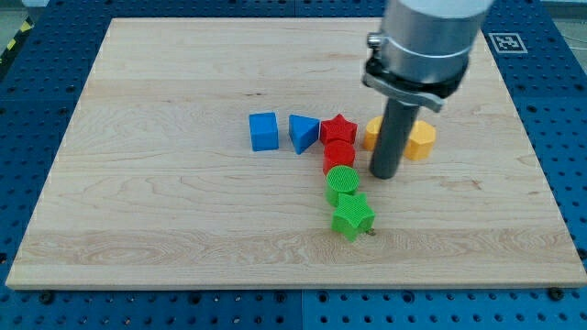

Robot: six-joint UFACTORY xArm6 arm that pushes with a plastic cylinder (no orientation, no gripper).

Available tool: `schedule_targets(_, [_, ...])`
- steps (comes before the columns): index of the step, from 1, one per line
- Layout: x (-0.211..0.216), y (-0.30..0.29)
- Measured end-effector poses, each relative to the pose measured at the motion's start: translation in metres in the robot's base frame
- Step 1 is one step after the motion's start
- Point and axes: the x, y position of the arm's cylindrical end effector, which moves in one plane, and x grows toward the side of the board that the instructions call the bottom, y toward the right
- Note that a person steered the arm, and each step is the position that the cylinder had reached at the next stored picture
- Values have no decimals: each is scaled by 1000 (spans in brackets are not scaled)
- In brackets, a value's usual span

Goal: Separate the red blocks from the group of blocks

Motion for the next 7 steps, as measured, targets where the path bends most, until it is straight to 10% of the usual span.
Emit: schedule_targets(7, [-68,-4])
